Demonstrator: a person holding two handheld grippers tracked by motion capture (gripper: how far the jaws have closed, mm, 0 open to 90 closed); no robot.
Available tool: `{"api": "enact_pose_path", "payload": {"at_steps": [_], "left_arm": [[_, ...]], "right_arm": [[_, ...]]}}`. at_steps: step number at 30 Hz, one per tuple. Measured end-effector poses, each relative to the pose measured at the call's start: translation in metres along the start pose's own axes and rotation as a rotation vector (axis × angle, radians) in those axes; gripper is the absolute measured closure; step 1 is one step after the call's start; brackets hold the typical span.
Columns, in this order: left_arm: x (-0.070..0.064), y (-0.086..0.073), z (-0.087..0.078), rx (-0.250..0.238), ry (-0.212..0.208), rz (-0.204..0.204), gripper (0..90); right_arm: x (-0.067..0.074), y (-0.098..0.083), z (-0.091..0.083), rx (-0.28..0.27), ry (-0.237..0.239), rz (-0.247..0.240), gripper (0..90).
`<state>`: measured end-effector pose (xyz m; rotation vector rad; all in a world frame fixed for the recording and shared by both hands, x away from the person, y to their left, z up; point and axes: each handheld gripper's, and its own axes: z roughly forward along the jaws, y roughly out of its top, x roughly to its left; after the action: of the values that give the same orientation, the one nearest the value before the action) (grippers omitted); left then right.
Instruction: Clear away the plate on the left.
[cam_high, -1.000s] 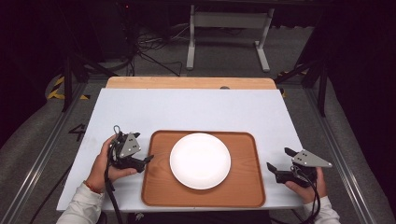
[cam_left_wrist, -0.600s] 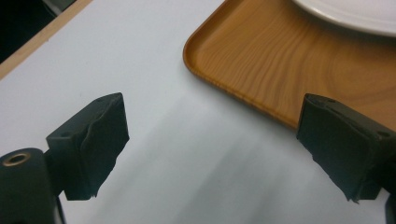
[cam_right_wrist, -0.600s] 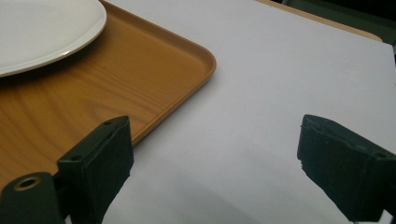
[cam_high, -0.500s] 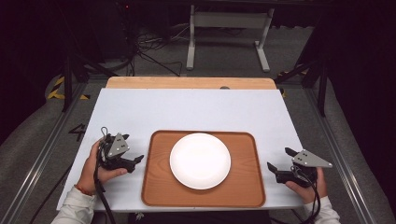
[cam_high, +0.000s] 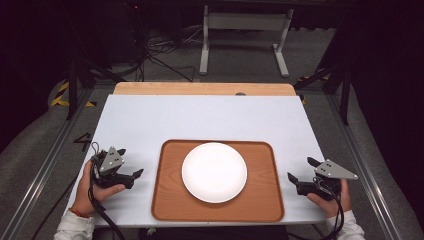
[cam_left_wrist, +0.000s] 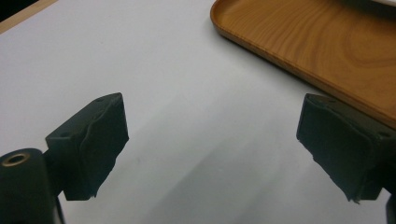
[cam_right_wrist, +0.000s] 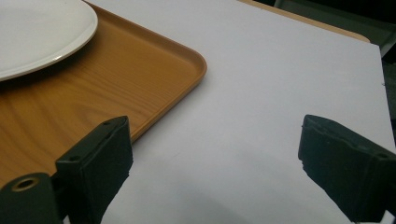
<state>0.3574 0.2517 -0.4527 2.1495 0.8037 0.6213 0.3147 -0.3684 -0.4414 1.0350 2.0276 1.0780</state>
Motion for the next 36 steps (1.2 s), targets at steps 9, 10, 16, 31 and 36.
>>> {"api": "enact_pose_path", "payload": {"at_steps": [9,10,16,31,36], "left_arm": [[-0.002,-0.015,-0.012,-0.017,0.0,-0.058,9.8],[-0.003,-0.015,-0.012,-0.02,0.002,-0.064,9.8],[-0.006,-0.021,-0.016,-0.036,0.0,-0.083,9.9],[-0.01,-0.022,-0.014,-0.026,0.008,-0.063,8.9],[-0.011,-0.022,-0.013,-0.028,0.01,-0.06,8.8]], "right_arm": [[0.0,0.002,0.005,0.0,0.007,-0.004,10.5],[0.0,0.002,0.005,0.0,0.008,-0.003,10.4],[-0.001,0.003,0.004,-0.007,0.006,-0.003,10.5],[-0.001,0.004,0.008,-0.003,0.02,-0.009,10.4],[-0.002,0.004,0.008,-0.004,0.021,-0.007,10.5]]}}
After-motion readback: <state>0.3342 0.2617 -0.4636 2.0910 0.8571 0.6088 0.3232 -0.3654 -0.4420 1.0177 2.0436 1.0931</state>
